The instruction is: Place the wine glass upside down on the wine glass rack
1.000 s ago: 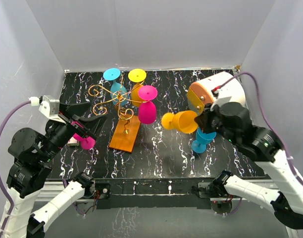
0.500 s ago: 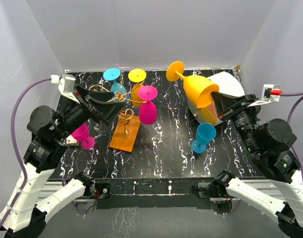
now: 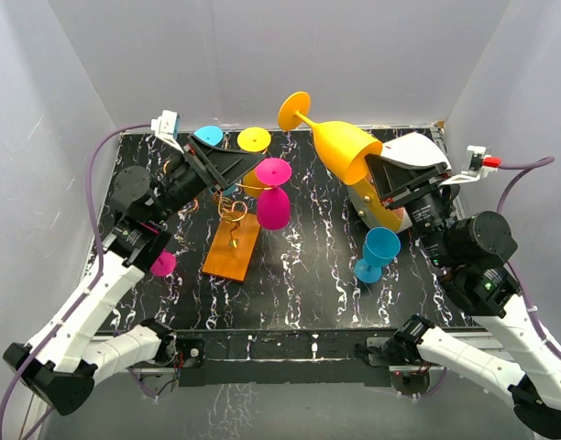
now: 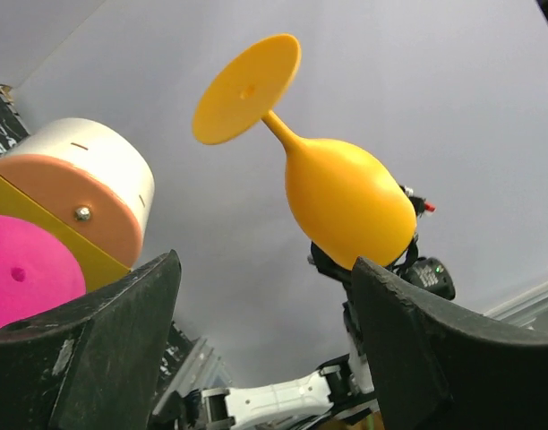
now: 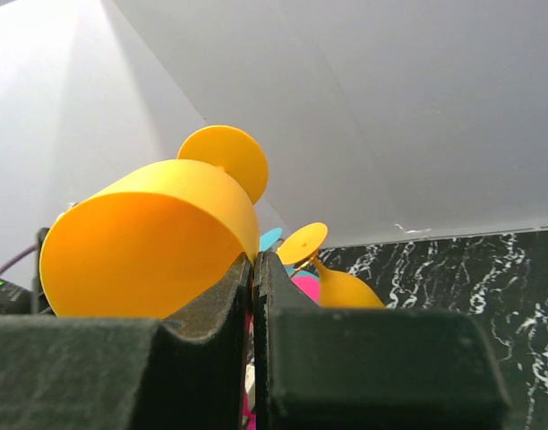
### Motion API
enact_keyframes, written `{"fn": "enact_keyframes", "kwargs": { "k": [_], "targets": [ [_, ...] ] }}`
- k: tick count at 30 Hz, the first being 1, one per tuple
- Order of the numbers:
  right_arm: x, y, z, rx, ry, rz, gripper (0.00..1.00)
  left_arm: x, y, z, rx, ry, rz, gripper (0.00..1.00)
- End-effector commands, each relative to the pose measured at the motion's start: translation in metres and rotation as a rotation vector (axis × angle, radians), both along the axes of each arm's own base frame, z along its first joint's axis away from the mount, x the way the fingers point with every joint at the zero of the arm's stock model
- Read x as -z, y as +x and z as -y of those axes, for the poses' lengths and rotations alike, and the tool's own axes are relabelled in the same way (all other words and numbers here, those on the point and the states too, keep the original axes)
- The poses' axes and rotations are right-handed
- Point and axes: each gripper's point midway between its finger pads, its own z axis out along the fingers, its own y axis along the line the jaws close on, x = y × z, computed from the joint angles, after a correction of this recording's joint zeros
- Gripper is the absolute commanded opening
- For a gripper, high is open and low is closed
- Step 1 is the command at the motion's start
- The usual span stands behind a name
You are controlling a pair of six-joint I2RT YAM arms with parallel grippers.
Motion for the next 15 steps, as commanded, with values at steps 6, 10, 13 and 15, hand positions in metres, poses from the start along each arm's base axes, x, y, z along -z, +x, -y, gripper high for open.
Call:
{"fn": "enact_keyframes", "kwargs": {
  "k": [6,10,13,15],
  "targets": [
    [-0.022,-0.013,-0.009,-0.1,0.131,0.089,0.0,-0.052,0.005,0.004,-0.014,-0.265,-0.036,0.71],
    [-0.016,-0.014,-0.011,-0.109,0.138,0.082,0.0,-0.049,0.004,0.018,-0.006,-0.302,-0.054,0.7],
    [-0.015,-0.016,-0.013,-0.129,0.139,0.089,0.0,-0.05,0.003,0.028,-0.006,-0.316,-0.062,0.7],
    [-0.014,-0.018,-0.016,-0.145,0.139,0.093,0.0,-0.05,0.002,0.035,-0.004,-0.325,-0.074,0.7]
  ]
}}
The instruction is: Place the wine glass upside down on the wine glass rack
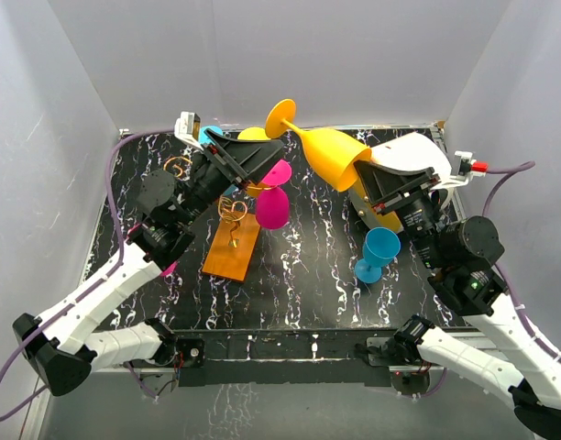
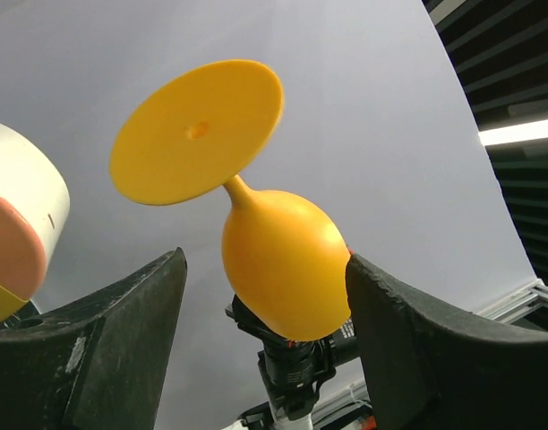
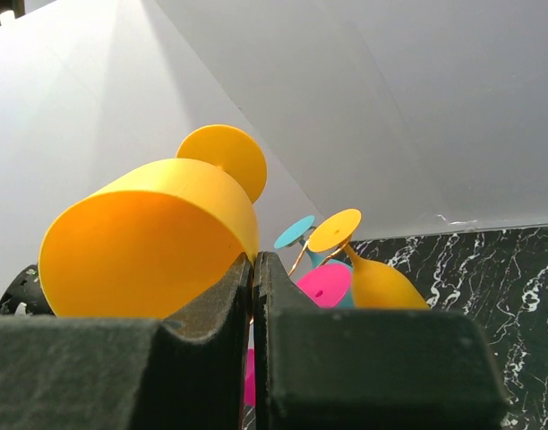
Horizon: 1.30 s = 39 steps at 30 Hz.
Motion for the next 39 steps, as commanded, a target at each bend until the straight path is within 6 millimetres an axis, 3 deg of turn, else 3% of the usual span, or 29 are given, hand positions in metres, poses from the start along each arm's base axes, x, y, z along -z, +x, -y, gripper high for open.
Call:
{"fn": "enact_keyframes", "kwargs": {
  "k": [1,13,20,28,32,36,39],
  "targets": [
    [-0.026,-0.017,0.002,-0.055,0.076,0.089,0.0,-0.03,-0.003,-0.001,-0.039,-0.105,0.033,0.69],
    [-0.026,-0.03,-0.009,-0.142,0.059,0.122,0.0,-0.051,0.006,0.004,-0.124,-0.167,0.012,0.64],
    [-0.023,-0.035,-0.021,-0.203,0.032,0.144,0.0,-0.059,0.004,0.014,-0.091,-0.184,0.026,0.4],
    [-0.015,-0.045,-0.039,-0.303,-0.037,0.182,0.0,-0.069,0.005,0.013,-0.101,-0.211,0.04,0.36],
    [-0.011,-0.047,-0.045,-0.325,-0.066,0.186,0.0,-0.073,0.002,0.013,-0.088,-0.228,0.05,0.23],
    [-0.006,-0.043,-0.044,-0.311,-0.076,0.163,0.0,-0.076,0.0,0.014,-0.084,-0.229,0.066,0.02],
    [-0.007,-0.034,-0.027,-0.22,-0.03,0.104,0.05,-0.08,-0.003,0.013,-0.096,-0.207,0.119,0.0]
  ]
}}
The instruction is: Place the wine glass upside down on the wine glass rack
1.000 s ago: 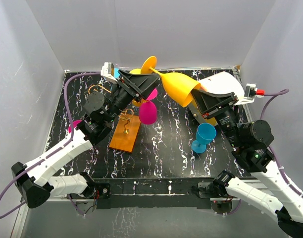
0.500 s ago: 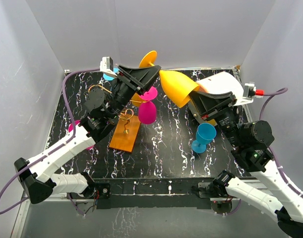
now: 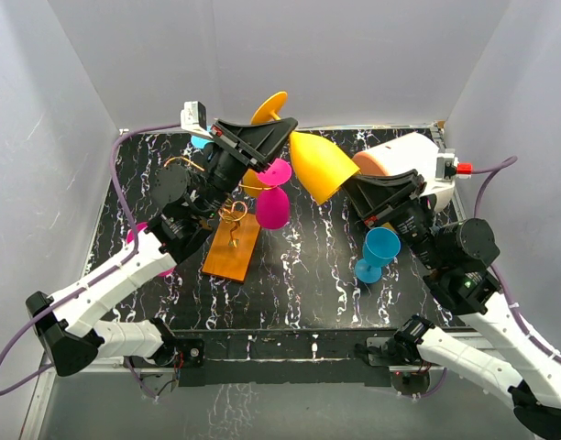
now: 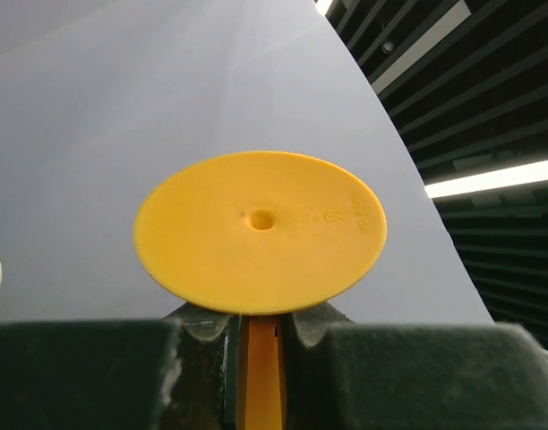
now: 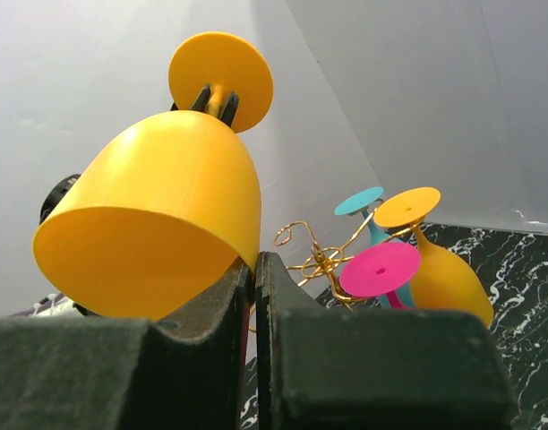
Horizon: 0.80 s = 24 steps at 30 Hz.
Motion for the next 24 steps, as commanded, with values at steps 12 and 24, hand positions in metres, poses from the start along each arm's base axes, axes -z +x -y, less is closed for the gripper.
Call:
{"fn": "enact_keyframes", "kwargs": {
  "k": [12,24],
  "targets": [
    [0.018,0.0,0.061,0.242,-0.035,-0.196,0.4,-0.045,-0.023,-0.003,-0.106,0.187,0.347,0.0],
    [0.0,-0.024,0.094,0.266,0.061,-0.307,0.45,0.01,-0.067,0.028,0.076,0.53,0.726,0.0]
  ]
}}
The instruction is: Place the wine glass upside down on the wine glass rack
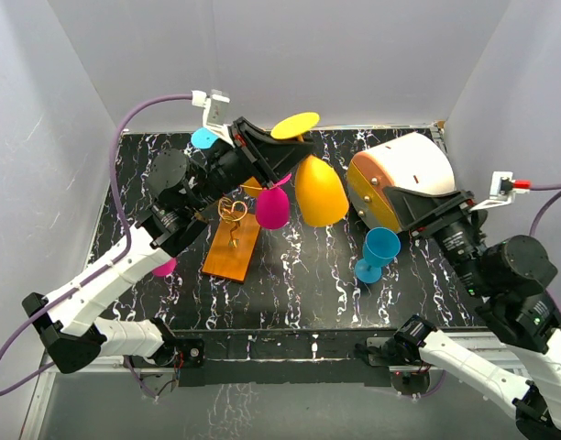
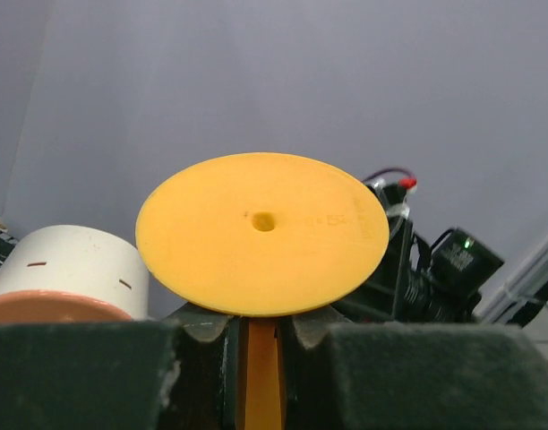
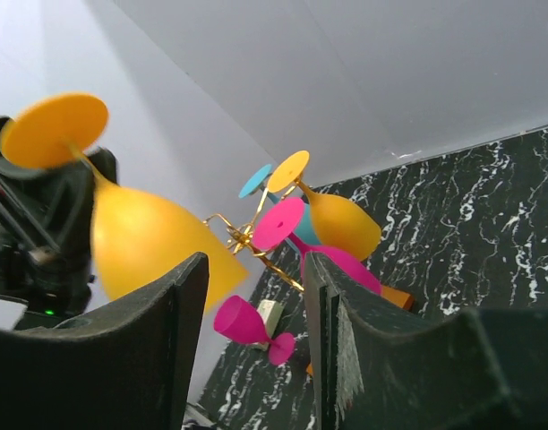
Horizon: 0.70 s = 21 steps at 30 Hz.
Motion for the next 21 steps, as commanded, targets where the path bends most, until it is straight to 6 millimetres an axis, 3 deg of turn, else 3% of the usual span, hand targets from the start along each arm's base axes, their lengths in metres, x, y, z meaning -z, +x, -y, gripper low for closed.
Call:
{"fn": "enact_keyframes", "kwargs": {
  "k": [1,12,21],
  "targets": [
    [-0.03,-0.014,0.008,-0.021,0.095,-0.009,0.46,0.007,-0.041,0.003,0.133,0.132,0.253,0.0],
    [-0.052,-0.038,-0.046,-0.339,0.196,-0.106,0.53,0.045,-0.077,0.009,0.298,0.231,0.544,0.0],
    [-0.034,-0.045,-0.085,-0.541,0.287,-0.192,0.55,0.067,-0.079,0.015,0.337,0.287,0.611,0.0]
  ]
}}
